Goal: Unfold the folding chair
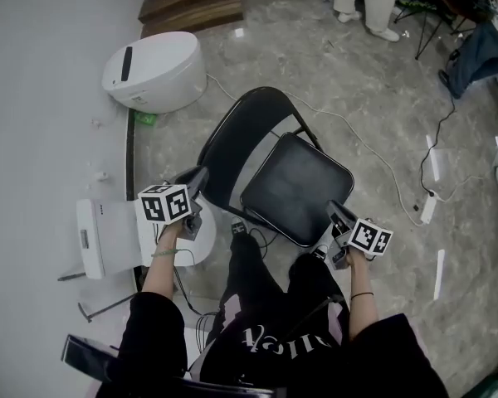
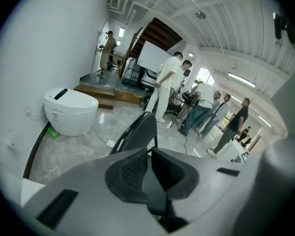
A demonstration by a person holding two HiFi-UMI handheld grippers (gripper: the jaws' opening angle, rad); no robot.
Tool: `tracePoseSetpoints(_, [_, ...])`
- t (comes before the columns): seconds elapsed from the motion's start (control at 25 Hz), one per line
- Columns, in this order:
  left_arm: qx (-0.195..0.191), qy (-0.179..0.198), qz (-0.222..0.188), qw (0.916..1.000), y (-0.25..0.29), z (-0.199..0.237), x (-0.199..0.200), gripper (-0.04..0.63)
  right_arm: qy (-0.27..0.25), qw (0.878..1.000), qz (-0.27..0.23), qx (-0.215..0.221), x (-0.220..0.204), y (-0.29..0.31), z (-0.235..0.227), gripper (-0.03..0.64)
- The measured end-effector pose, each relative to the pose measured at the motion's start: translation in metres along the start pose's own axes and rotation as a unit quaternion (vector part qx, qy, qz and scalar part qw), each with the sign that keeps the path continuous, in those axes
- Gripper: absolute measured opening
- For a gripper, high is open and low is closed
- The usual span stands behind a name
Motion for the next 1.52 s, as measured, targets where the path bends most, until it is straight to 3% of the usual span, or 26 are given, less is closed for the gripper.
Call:
tracePoseSetpoints(0.24, [-0.011,-0.024,-0.013,0.9996,-0.007,-0.104,-0.036,0.003,-0.034,0.998,0.052,0.021,0.020,-0.037,0.019,0.074])
tracePoseSetpoints(0.4, [-0.036,-0.017,-0.014,0.9991,-0.018,-0.166,-0.047,0.003,-0.026,0.997,0.043,0.053,0.036,-0.056,0.047,0.074])
tracePoseSetpoints(0.52, [-0.058,-0.029,-0.019,0.9977,-0.028,-0.186,-0.049,0.003,-0.013,0.997,0.021,0.070,0.038,-0.061,0.072,0.074])
tracePoseSetpoints(0.68, [-0.095,-0.038,-0.023,0.9945,-0.041,-0.185,-0.048,0.003,-0.020,0.997,0.001,0.072,0.022,-0.051,0.104,0.074])
tracePoseSetpoints(0.84, [-0.119,-0.043,-0.025,0.9916,-0.072,-0.157,-0.053,0.003,-0.044,0.997,-0.005,0.063,-0.014,-0.032,0.149,0.074])
tracePoseSetpoints(1.12, [-0.183,-0.069,-0.016,0.9806,-0.145,-0.091,-0.081,0.003,-0.048,0.994,-0.089,0.037,-0.087,-0.018,0.234,0.063])
tracePoseSetpoints(1.32, [-0.224,-0.049,-0.002,0.9734,-0.182,-0.082,-0.093,0.003,-0.017,0.991,-0.127,0.027,-0.137,-0.040,0.265,0.061])
tracePoseSetpoints(1.52, [-0.249,-0.020,0.006,0.9683,-0.205,-0.108,-0.106,0.003,-0.022,0.990,-0.136,0.009,-0.162,-0.073,0.270,0.055])
Point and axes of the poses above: the fingertips, and each gripper's own axes: y forward along the fingers, z to its left, x out of its top, the point moved 4 cm from there along -y, backward along the fingers, and after that the axes turned 5 degrees about -z, right-handed, at the moved point
